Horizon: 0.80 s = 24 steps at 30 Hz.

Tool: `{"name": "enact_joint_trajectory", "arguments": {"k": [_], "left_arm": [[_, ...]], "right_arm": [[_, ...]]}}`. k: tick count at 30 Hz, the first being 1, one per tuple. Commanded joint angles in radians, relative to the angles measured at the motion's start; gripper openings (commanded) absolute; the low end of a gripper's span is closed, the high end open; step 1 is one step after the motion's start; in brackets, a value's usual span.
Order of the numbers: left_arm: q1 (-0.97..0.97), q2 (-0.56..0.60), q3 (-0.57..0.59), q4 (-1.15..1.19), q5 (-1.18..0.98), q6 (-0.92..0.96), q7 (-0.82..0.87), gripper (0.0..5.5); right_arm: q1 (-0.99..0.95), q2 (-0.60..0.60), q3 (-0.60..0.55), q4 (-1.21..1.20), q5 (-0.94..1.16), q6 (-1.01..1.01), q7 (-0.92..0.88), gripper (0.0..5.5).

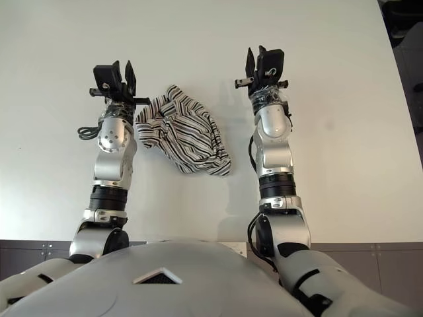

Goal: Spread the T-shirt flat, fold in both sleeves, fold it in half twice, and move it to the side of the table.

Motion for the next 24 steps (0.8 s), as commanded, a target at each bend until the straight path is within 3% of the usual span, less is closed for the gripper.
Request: {"name": "enact_joint_trajectory", "arguments": {"k": [1, 7, 10, 13, 17, 20, 24], "left_arm": [[0.015, 0.002, -0.002, -0.021, 0.009, 0.02, 0.006, 1.23], [0.082, -0.001, -0.001, -0.104, 0.01, 0.011, 0.013, 1.23], [0.164, 0.012, -0.03, -0.226, 0.002, 0.056, -0.035, 1.23], [0.286, 0.121, -0.065, -0.416, -0.005, 0.147, -0.174, 1.23], [0.35, 0.422, -0.154, -0.55, 0.082, 0.204, -0.472, 1.23], [0.359, 0.524, -0.242, -0.449, 0.149, 0.18, -0.579, 1.23], [0.32, 0.57, -0.354, -0.298, 0.215, 0.09, -0.662, 1.23]], "right_arm": [[0.015, 0.004, -0.005, -0.027, 0.009, 0.027, 0.0, 1.12], [0.094, -0.019, -0.009, -0.137, 0.01, 0.062, 0.007, 1.12], [0.224, -0.093, 0.038, -0.326, 0.014, 0.098, 0.121, 1.12], [0.369, -0.234, 0.08, -0.574, 0.091, 0.197, 0.329, 1.12], [0.421, -0.424, 0.097, -0.758, 0.196, 0.305, 0.573, 1.12], [0.409, -0.44, 0.169, -0.755, 0.165, 0.304, 0.619, 1.12], [0.41, -0.418, 0.29, -0.634, 0.044, 0.237, 0.605, 1.12]]}}
